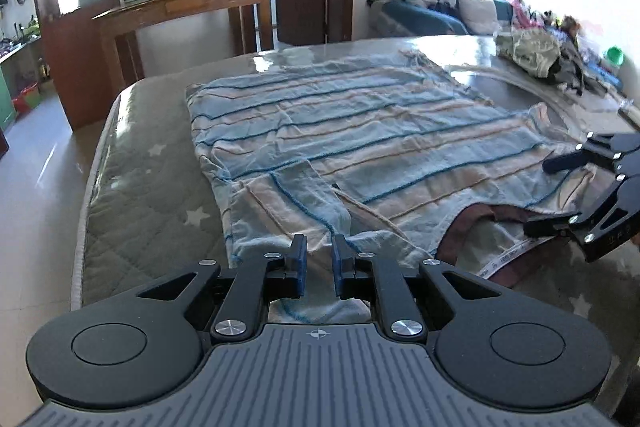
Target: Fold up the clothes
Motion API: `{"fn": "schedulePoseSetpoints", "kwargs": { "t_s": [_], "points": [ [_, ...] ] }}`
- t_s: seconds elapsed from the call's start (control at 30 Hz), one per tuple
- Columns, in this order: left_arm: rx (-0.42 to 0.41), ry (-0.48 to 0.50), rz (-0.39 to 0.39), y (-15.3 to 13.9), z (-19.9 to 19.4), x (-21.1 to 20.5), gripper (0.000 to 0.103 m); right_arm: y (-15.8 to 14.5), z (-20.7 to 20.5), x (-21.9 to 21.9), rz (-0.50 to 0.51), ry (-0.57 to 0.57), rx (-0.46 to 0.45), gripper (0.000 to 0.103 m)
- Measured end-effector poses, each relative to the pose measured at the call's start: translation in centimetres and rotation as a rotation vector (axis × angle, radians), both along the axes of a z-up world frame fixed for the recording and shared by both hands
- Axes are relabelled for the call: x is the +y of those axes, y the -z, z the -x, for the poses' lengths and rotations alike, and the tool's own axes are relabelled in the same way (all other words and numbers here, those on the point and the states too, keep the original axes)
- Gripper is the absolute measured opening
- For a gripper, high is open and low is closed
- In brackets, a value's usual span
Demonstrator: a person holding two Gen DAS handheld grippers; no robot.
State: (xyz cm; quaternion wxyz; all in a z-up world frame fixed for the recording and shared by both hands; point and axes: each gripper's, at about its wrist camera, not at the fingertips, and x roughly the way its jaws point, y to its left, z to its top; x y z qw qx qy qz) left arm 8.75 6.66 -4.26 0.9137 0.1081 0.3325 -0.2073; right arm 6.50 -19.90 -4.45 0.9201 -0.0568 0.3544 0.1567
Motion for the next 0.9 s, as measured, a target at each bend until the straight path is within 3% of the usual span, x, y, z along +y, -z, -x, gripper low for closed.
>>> {"fn": "schedulePoseSetpoints", "kwargs": {
  "t_s": [0.37, 0.57, 0.7, 0.9],
  "points": [
    [-0.029, 0.032, -0.048, 0.8, 0.5, -1.1, 0.014, -1.1, 0.0, 0.1, -0.027, -0.007, -0.016, 0.103],
    [-0.035, 0.038, -0.058, 1.1, 0.6, -1.5, 0.014, -2.6, -1.3, 2.2, -0.077, -0.116, -0.019, 0.101],
    [-0.031, 0.035, -0.046, 1.3, 0.2, -1.6, 0.014, -3.7, -3.4, 4.7, -0.122, -0.206, -0.005, 0.09],
    [-0.041, 0.027, -0.007, 1.8, 0.2, -1.1, 0.014, -4.1, -6.5, 7.0, -0.2, -0.294, 0.058, 0.061]
  ]
}}
